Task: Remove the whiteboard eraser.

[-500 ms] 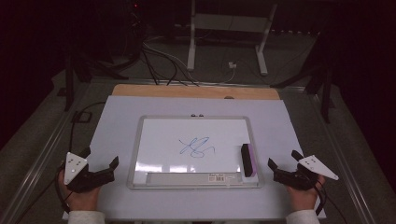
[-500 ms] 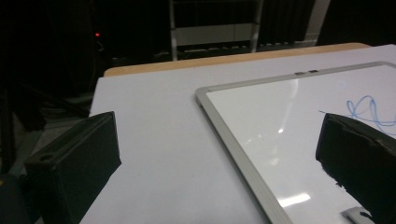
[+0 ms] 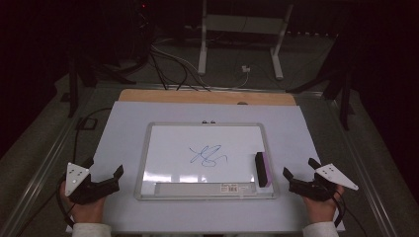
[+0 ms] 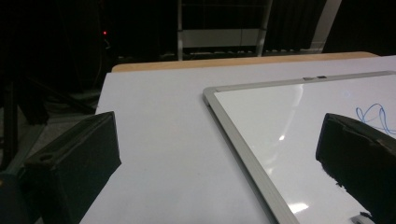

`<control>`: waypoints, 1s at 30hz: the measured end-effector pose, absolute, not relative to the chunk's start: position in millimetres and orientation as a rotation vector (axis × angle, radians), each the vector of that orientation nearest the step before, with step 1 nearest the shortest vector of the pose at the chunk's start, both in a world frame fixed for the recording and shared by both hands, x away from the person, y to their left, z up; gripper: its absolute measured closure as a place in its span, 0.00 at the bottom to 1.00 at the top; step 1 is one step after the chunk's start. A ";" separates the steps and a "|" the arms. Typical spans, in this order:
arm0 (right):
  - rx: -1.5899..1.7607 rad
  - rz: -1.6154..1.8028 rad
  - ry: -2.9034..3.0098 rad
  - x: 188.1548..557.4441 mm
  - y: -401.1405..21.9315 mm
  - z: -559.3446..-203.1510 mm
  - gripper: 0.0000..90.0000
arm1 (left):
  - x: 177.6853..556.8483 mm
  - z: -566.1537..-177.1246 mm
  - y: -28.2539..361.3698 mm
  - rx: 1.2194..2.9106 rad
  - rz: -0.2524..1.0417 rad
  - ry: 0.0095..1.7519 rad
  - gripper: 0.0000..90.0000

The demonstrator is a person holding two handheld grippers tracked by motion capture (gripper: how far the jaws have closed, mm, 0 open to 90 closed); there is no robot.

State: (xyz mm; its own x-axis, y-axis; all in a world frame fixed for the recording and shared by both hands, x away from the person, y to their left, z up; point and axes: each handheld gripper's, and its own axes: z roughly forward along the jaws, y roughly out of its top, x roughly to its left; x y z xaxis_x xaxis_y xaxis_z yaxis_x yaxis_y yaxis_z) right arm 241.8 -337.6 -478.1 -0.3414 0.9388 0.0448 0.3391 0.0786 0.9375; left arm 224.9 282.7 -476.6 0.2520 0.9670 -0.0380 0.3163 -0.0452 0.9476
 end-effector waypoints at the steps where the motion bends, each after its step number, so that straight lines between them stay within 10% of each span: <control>1: 1.271 1.265 1.751 241.7 -337.2 -477.6 0.00 | 224.9 -476.6 282.7 1.556 0.845 1.237 0.01; 30: 1.237 1.282 1.875 250.2 -305.5 -451.2 0.00 | 225.8 -481.9 273.7 1.588 0.830 1.235 0.01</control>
State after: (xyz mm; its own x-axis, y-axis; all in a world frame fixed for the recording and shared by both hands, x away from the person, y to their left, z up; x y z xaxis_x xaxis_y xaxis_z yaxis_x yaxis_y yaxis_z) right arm 250.2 -305.5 -451.2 -0.4269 0.9026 0.0563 0.3797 0.1224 0.9170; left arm 225.8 273.7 -481.9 0.2667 0.9633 -0.0300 0.3359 -0.0638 0.9397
